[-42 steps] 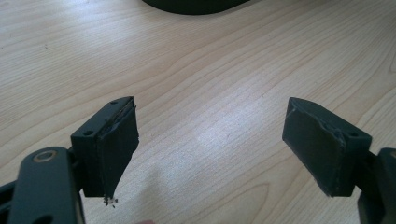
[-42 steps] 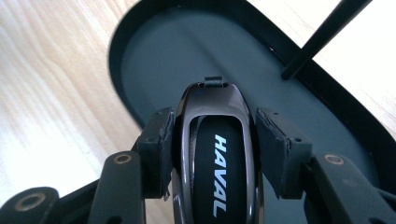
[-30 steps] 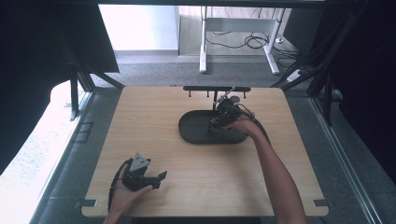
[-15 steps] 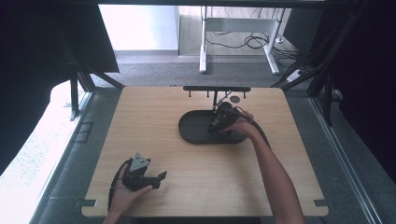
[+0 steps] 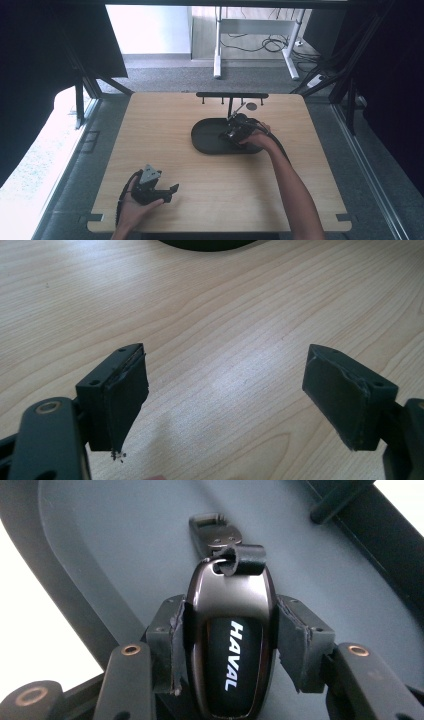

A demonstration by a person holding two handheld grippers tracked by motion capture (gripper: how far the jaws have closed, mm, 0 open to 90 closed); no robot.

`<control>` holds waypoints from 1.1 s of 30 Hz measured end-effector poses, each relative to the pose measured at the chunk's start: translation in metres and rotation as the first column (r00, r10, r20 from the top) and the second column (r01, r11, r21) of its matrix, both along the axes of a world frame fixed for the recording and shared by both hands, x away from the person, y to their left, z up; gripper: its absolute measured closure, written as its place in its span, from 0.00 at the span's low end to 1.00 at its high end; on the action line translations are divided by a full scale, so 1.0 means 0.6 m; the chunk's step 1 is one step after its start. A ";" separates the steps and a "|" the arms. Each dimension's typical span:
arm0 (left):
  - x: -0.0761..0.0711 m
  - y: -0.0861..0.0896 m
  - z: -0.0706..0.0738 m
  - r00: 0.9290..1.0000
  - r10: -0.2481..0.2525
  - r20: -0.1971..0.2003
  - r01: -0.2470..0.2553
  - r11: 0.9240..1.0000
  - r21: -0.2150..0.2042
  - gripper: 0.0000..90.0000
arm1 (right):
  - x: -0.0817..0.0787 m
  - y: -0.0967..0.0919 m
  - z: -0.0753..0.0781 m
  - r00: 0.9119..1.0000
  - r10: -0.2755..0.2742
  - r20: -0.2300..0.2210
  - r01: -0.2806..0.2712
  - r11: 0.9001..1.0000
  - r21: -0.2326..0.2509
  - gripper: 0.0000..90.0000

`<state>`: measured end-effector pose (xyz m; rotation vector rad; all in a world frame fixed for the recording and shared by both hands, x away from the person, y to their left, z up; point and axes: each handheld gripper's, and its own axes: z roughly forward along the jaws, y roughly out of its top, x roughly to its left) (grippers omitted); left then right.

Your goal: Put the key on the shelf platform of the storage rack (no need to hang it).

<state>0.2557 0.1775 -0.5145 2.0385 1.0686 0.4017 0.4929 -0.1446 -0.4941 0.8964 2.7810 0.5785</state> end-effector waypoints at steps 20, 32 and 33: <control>0.000 -0.002 -0.001 1.000 -0.007 -0.005 0.007 1.000 0.008 0.21 | -0.009 0.000 0.002 0.999 -0.008 0.036 0.009 1.000 -0.015 0.48; 0.000 -0.002 -0.001 1.000 -0.008 -0.003 0.008 1.000 0.011 0.21 | -0.041 -0.002 0.032 0.996 0.017 0.092 -0.020 0.999 0.033 0.46; 0.000 -0.003 -0.001 1.000 -0.007 -0.003 0.007 1.000 0.008 0.21 | -0.045 -0.003 0.035 0.995 0.024 0.099 -0.028 0.999 0.039 0.46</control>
